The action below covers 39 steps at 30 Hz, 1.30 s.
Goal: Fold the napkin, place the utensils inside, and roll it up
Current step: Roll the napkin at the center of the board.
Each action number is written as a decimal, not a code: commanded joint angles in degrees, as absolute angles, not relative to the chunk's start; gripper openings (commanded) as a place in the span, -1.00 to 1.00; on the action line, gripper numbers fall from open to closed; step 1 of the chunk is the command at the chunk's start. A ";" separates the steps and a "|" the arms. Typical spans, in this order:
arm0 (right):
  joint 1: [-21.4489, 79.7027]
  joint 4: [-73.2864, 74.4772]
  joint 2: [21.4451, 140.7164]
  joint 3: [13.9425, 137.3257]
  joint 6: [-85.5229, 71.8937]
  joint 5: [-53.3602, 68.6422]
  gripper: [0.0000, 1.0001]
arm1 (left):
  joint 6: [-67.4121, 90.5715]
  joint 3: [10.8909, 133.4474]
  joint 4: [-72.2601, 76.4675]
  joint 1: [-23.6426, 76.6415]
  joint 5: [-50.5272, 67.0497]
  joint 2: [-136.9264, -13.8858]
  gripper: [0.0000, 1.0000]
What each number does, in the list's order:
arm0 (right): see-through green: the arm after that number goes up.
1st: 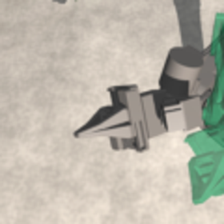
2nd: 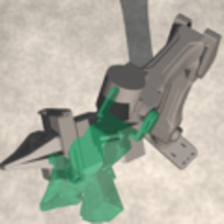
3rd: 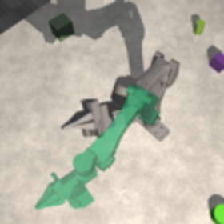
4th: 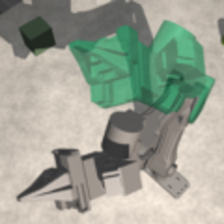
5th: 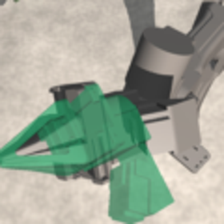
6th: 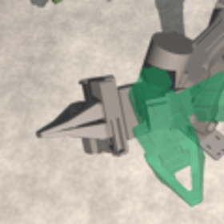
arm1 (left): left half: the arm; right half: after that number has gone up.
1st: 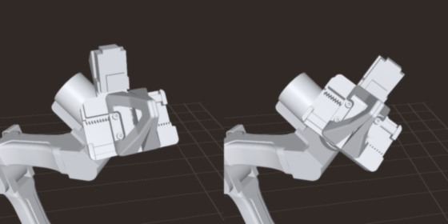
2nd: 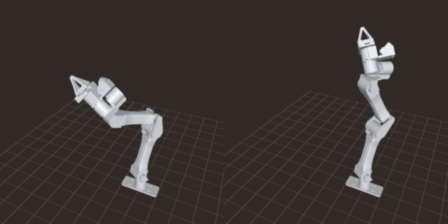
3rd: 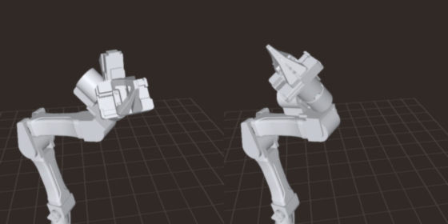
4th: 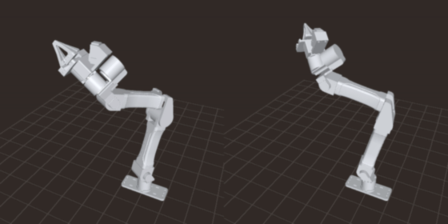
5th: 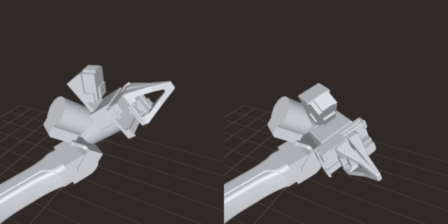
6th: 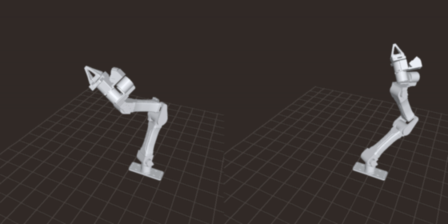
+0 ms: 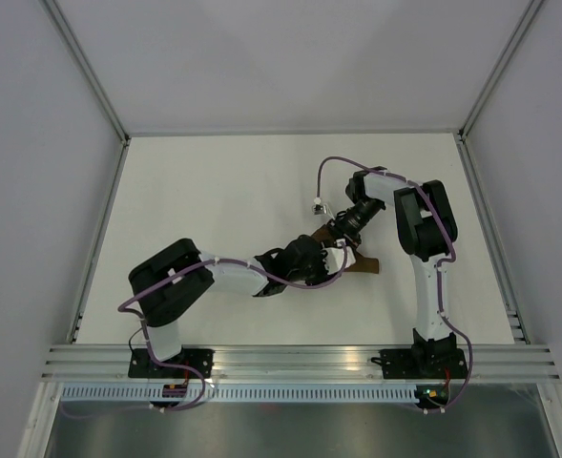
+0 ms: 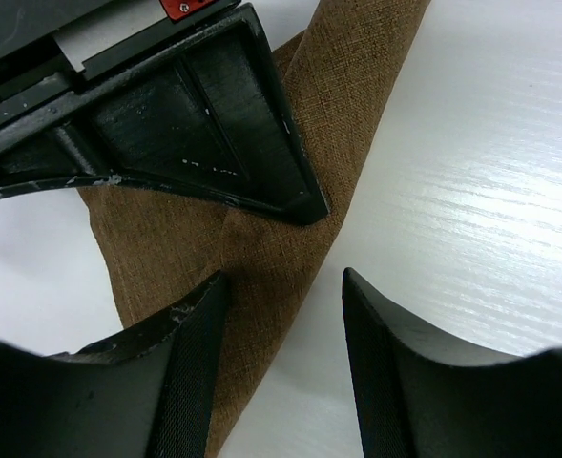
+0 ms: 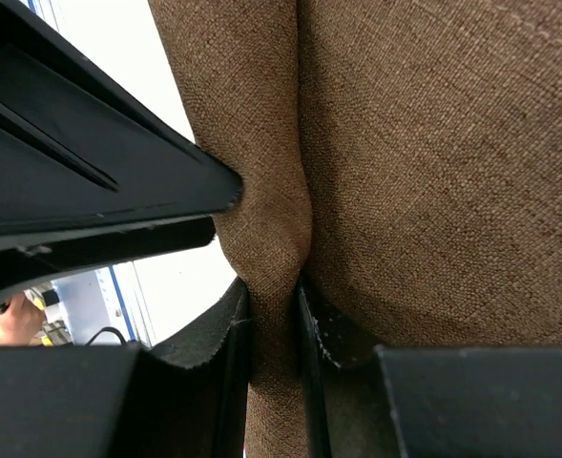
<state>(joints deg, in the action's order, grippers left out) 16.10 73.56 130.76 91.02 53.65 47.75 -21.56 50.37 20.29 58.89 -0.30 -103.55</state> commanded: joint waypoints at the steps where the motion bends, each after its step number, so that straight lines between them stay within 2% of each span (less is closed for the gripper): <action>1: 15.91 66.97 134.12 91.32 55.81 41.57 -0.60 | -25.05 52.38 20.65 58.80 -1.23 -105.90 0.12; 8: 15.91 66.97 134.21 91.58 55.55 41.66 -0.60 | -23.82 53.52 17.58 58.10 2.80 -108.89 -0.05; 12: 16.00 66.88 134.12 91.58 55.46 41.84 -0.60 | -22.24 55.45 13.20 56.61 7.37 -111.09 -0.28; 13: 15.91 66.88 134.12 91.58 55.46 41.84 -0.56 | -21.98 55.89 12.40 56.43 9.04 -111.44 -0.44; 15: 15.91 66.71 133.77 91.49 55.46 41.92 -0.50 | -21.01 56.86 9.85 55.64 11.15 -112.41 -0.57; 18: 15.91 66.62 132.90 91.41 55.20 41.84 -0.24 | -20.22 59.06 5.63 54.49 15.55 -114.25 -0.70; 19: 15.91 66.53 132.54 91.32 55.11 41.92 -0.08 | -19.95 59.50 4.75 54.23 16.43 -114.52 -0.72; 22: 15.82 66.01 130.61 90.97 54.49 42.27 0.21 | -19.43 61.17 1.50 52.83 20.99 -115.75 -0.77; 25: 15.65 64.08 127.36 90.00 52.65 42.63 0.36 | -18.99 62.14 0.35 51.42 23.28 -116.71 -0.80; 31: 14.07 54.09 117.79 85.62 45.10 40.78 0.45 | -18.28 63.98 -3.86 49.49 27.94 -117.68 -0.81; 39: 11.61 36.76 100.56 71.21 35.78 37.18 0.51 | -16.79 69.87 -10.45 46.32 36.38 -121.37 -0.81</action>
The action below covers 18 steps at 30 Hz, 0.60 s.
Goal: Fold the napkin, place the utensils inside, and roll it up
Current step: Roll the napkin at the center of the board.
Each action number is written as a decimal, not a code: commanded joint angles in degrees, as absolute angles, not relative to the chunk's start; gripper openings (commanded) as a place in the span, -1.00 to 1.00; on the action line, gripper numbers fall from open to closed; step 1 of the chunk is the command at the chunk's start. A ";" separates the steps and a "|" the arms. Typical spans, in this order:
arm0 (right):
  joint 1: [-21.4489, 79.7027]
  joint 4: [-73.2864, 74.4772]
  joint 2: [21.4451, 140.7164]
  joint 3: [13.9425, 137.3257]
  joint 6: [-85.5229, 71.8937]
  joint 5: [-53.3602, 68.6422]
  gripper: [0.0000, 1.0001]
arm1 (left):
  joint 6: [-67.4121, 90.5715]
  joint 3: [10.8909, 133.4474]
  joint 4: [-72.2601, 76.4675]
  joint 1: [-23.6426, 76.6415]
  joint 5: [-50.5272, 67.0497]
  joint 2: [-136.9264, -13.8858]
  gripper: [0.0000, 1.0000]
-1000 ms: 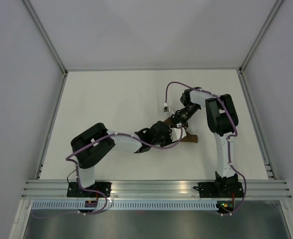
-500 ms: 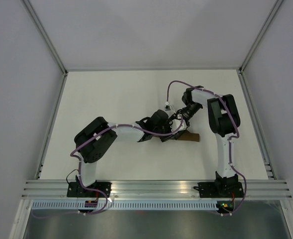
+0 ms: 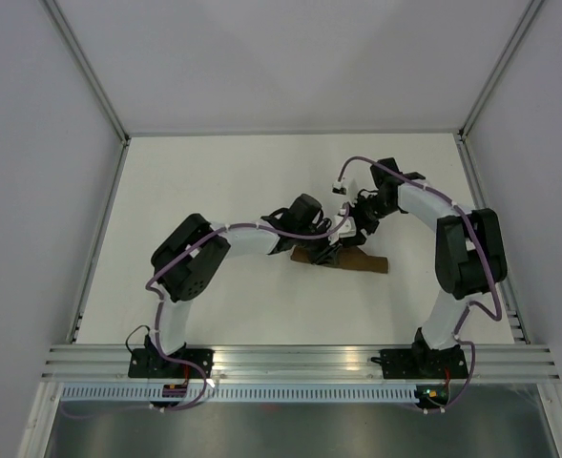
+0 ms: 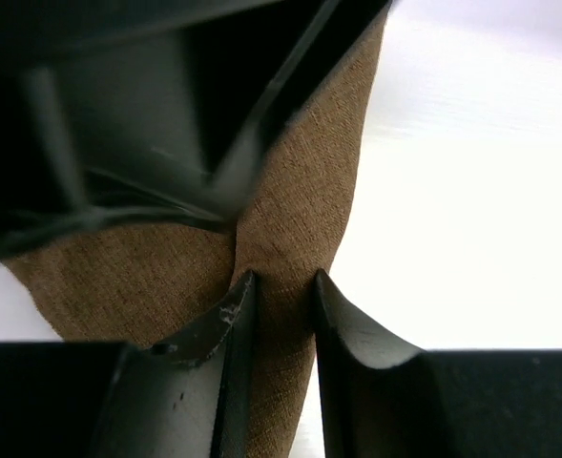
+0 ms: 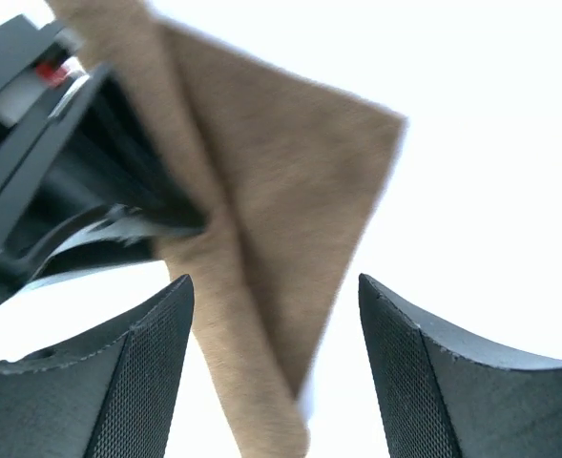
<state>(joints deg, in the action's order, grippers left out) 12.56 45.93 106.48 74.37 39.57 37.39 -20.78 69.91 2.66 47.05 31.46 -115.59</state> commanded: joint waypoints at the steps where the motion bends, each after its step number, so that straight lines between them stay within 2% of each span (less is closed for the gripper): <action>1: 11.25 33.69 99.07 68.41 35.16 36.57 0.51 | -16.53 71.70 -11.59 45.97 38.47 -121.90 -0.81; 5: 10.20 23.57 88.98 59.52 32.44 31.92 0.52 | -14.94 75.93 -17.47 43.08 44.64 -124.62 -0.80; 8: 9.84 16.80 84.04 53.89 29.98 27.34 0.59 | -13.71 77.95 -18.72 41.32 47.72 -126.21 -0.79; 9: 9.67 16.09 83.76 53.27 29.36 26.55 0.65 | -13.54 78.66 -19.16 41.05 49.03 -126.82 -0.79; 18: 8.53 18.28 90.09 57.04 27.95 21.27 0.64 | -12.57 79.54 -20.39 40.87 47.82 -127.35 -0.79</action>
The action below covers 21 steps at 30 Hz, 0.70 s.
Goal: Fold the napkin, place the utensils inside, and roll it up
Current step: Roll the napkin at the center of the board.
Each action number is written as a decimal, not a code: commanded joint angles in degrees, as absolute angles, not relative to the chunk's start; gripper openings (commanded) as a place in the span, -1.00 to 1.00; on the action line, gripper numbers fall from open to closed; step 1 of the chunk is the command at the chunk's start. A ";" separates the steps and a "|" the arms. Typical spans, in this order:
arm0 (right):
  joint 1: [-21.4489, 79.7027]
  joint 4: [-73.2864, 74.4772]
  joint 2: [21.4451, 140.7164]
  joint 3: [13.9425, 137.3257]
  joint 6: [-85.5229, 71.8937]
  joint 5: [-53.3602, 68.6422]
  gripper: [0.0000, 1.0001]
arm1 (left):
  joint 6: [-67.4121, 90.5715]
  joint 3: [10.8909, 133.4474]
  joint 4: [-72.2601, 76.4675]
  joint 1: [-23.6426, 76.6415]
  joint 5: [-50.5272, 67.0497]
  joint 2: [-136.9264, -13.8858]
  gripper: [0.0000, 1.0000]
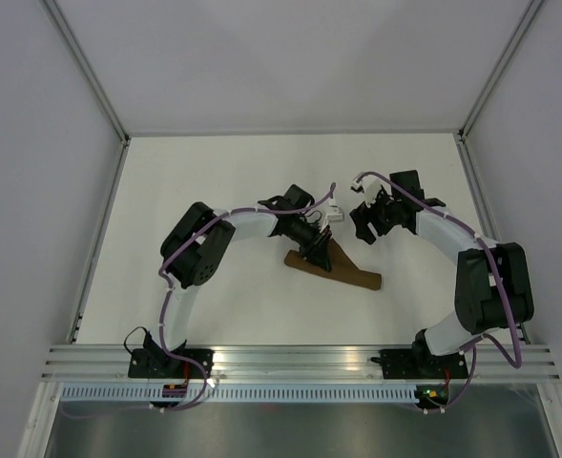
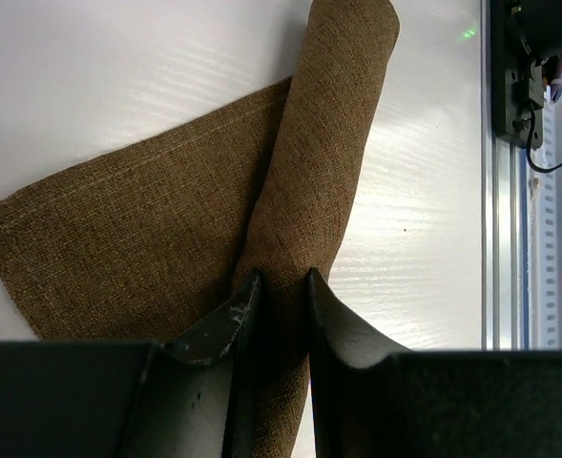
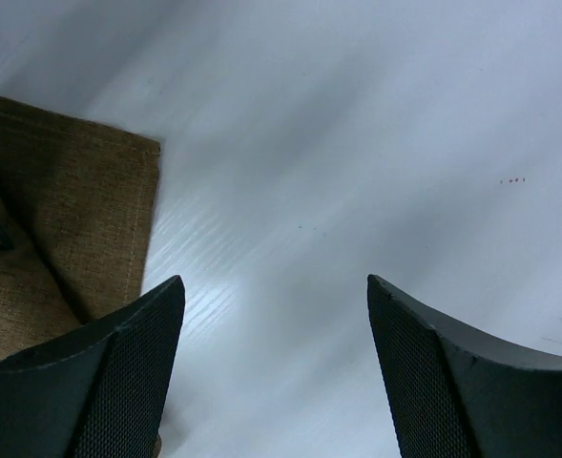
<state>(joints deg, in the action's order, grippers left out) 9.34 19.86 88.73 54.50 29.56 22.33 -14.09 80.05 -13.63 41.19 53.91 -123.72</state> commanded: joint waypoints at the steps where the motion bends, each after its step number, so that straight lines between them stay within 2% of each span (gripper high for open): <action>1: 8.35 18.19 90.09 57.48 27.86 21.44 0.64 | -12.22 79.89 -21.09 40.87 47.29 -127.61 -0.79; 7: 5.19 18.01 85.71 57.13 28.56 26.71 0.64 | -11.52 83.23 -25.13 40.78 46.14 -129.46 -0.78; 13: 5.45 17.66 76.22 50.54 34.00 31.81 0.65 | -9.32 87.88 -29.52 40.25 46.05 -133.06 -0.78; 16: 8.08 18.54 72.61 47.03 37.60 30.16 0.65 | -7.30 90.78 -31.90 39.90 47.02 -135.17 -0.74; 21: 19.84 15.39 67.42 38.26 40.08 21.28 0.64 | -3.35 95.18 -35.33 39.38 47.46 -138.77 -0.67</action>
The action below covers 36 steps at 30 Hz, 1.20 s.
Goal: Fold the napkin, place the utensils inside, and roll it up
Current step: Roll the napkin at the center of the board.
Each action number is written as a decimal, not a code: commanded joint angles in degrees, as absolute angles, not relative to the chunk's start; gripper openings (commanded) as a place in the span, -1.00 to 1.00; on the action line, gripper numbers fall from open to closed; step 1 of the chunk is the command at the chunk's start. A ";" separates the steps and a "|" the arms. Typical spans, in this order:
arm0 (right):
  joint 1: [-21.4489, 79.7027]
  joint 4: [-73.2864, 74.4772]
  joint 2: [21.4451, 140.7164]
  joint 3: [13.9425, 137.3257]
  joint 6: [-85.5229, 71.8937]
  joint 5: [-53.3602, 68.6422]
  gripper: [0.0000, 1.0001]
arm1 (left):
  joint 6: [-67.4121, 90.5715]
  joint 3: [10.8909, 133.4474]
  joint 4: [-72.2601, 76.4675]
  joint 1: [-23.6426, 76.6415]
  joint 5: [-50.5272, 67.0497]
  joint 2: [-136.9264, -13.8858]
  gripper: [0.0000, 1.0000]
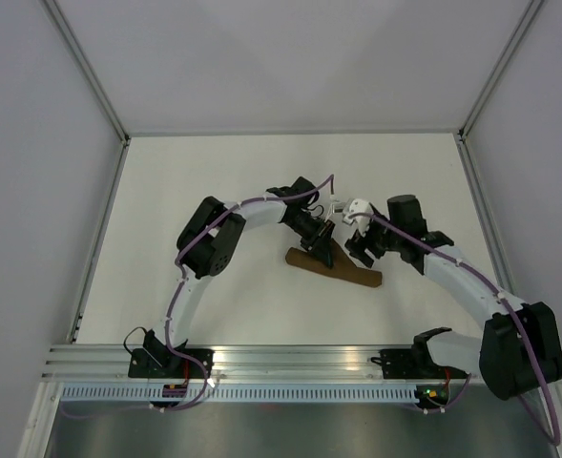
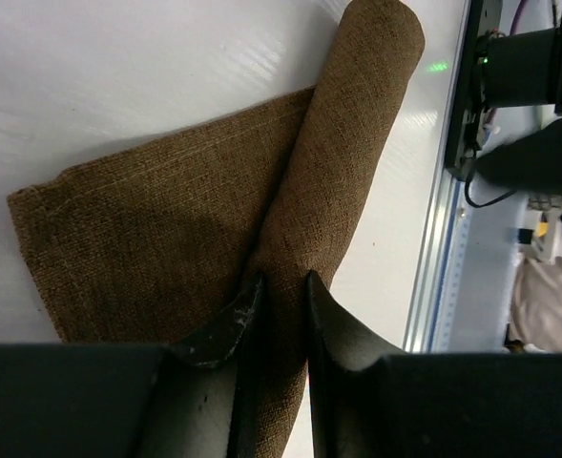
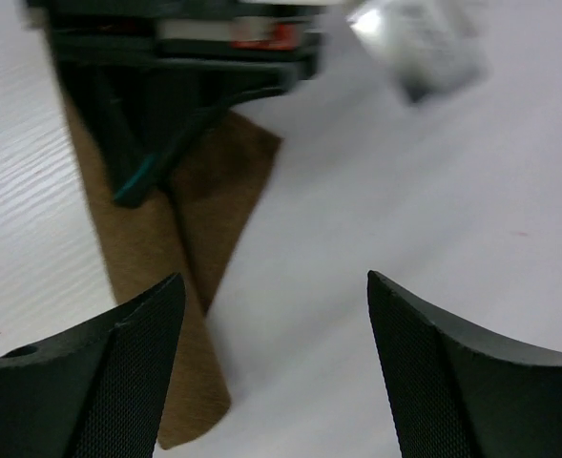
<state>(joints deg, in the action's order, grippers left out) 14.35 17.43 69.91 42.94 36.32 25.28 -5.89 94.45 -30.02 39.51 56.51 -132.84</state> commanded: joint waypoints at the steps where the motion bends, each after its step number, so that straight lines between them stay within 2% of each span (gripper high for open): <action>1: 21.60 14.86 66.98 37.10 40.34 18.40 0.64 | -3.08 95.79 -35.77 39.38 47.29 -139.13 -0.67; 7: 33.90 10.99 65.57 31.12 41.04 11.17 0.60 | -0.62 98.70 -37.88 39.11 46.85 -141.94 -0.66; 15: 40.77 6.95 69.34 28.66 42.19 3.53 0.39 | 1.76 99.76 -38.41 38.50 46.76 -142.82 -0.63; 18: 42.10 4.66 71.45 27.95 42.45 1.59 0.28 | 1.76 99.58 -38.41 38.41 47.20 -142.30 -0.56; 21: 42.28 2.99 72.68 27.60 42.28 0.88 0.00 | 1.67 99.32 -38.41 38.50 47.19 -141.33 -0.46; 22: 42.28 2.81 72.86 27.60 42.19 0.79 -0.18 | 1.67 99.23 -38.32 38.50 47.46 -141.07 -0.42; 24: 42.36 2.81 73.21 28.04 41.93 0.79 -0.38 | 2.20 99.14 -37.88 38.50 48.16 -140.11 -0.33; 30: 42.01 7.46 73.48 31.46 42.10 4.56 -0.43 | 5.88 96.50 -32.35 37.97 47.21 -133.25 -0.15; 36: 37.54 15.98 77.95 38.22 44.20 15.37 -0.45 | 10.45 93.96 -25.16 35.25 45.53 -124.90 -0.07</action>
<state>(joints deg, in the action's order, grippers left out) 39.44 10.50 75.61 33.76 42.61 8.40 5.61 95.07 -30.74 37.54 50.28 -131.15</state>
